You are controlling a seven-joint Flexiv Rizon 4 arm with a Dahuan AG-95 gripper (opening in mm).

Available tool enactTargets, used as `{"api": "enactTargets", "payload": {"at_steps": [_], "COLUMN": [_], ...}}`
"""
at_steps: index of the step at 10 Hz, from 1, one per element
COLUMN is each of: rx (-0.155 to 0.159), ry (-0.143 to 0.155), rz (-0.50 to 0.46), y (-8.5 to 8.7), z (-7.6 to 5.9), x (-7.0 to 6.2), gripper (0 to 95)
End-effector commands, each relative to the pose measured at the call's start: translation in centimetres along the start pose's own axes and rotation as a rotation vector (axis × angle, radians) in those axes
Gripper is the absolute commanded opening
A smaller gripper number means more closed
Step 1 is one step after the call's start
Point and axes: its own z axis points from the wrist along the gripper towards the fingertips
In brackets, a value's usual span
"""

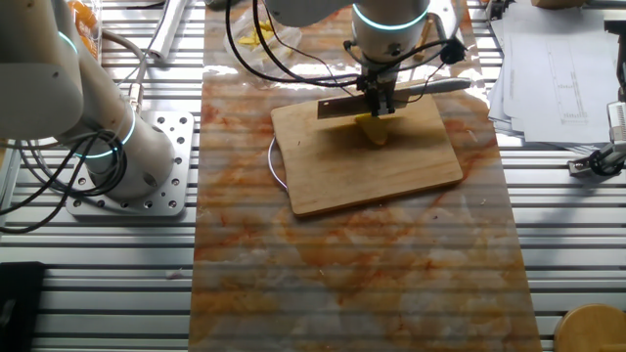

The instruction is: Chop the potatoes

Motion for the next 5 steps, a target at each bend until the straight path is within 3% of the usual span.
{"api": "enactTargets", "payload": {"at_steps": [1,5], "rx": [0.011,0.023], "ry": [0.004,0.005], "rz": [-0.013,-0.02], "y": [0.06,0.01], "z": [0.15,0.32], "x": [-0.19,-0.18], "gripper": [0.0,0.0]}}
